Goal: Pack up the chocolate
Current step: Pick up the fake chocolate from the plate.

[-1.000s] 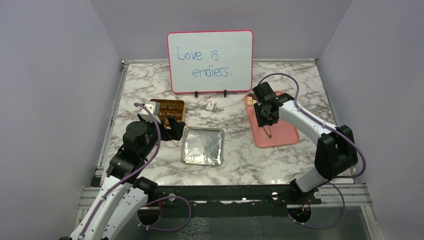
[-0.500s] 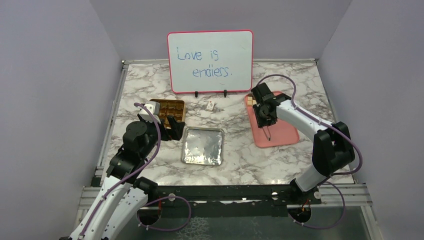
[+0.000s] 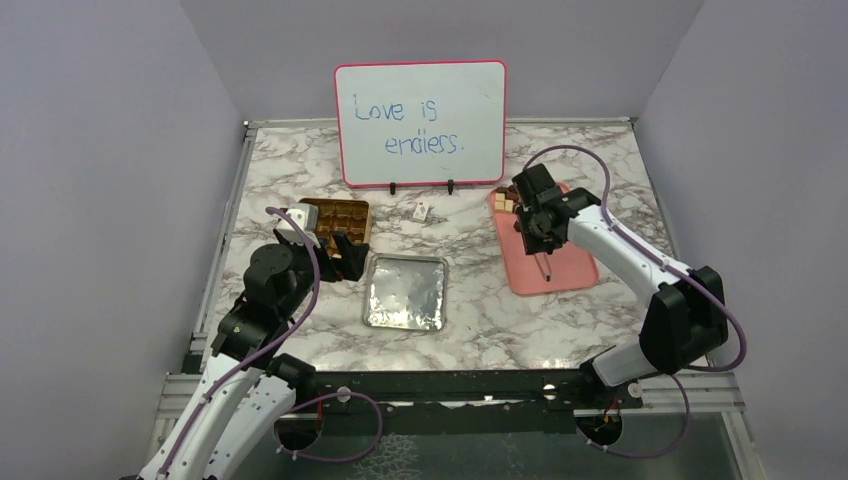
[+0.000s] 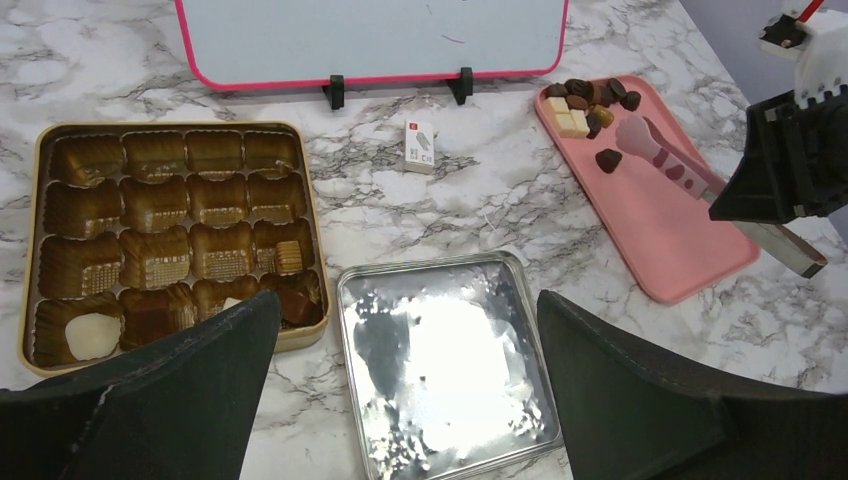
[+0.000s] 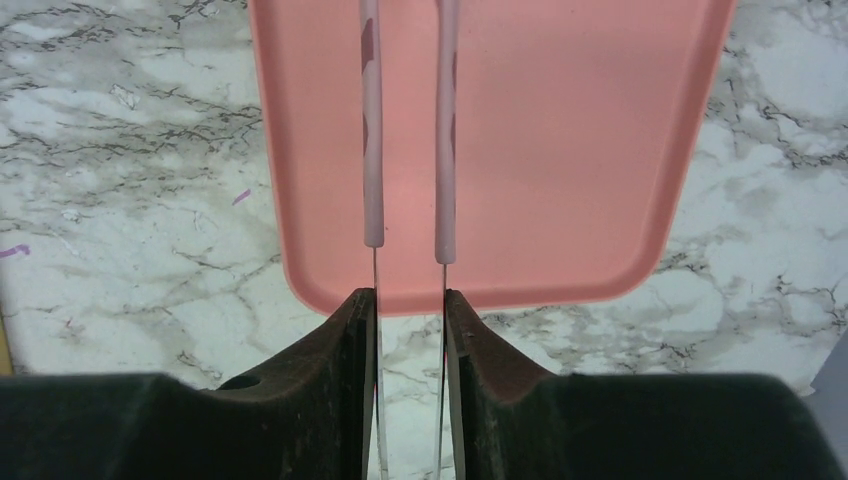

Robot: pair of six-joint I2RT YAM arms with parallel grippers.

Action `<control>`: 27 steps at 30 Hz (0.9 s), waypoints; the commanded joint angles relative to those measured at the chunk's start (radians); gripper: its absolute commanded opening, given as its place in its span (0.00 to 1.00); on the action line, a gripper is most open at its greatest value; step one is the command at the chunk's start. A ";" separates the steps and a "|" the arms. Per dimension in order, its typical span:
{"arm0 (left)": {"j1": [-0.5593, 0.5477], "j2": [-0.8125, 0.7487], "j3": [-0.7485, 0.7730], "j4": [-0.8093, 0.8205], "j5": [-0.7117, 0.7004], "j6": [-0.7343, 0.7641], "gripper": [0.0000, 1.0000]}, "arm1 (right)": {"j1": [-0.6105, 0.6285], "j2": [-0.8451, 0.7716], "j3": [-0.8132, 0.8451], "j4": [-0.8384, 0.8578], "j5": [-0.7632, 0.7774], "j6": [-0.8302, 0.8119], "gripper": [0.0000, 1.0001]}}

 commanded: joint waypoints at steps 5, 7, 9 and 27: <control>0.006 -0.010 -0.006 0.012 -0.022 0.001 0.99 | -0.005 -0.103 0.019 -0.066 0.020 0.022 0.33; 0.005 -0.013 -0.006 0.012 -0.023 -0.001 0.99 | -0.004 -0.110 0.013 -0.057 0.021 0.019 0.34; 0.006 -0.013 -0.007 0.012 -0.023 -0.001 0.99 | -0.005 -0.106 0.002 -0.039 0.017 0.011 0.37; 0.006 -0.017 -0.008 0.010 -0.024 -0.003 0.99 | -0.019 0.085 -0.023 0.093 -0.024 -0.004 0.38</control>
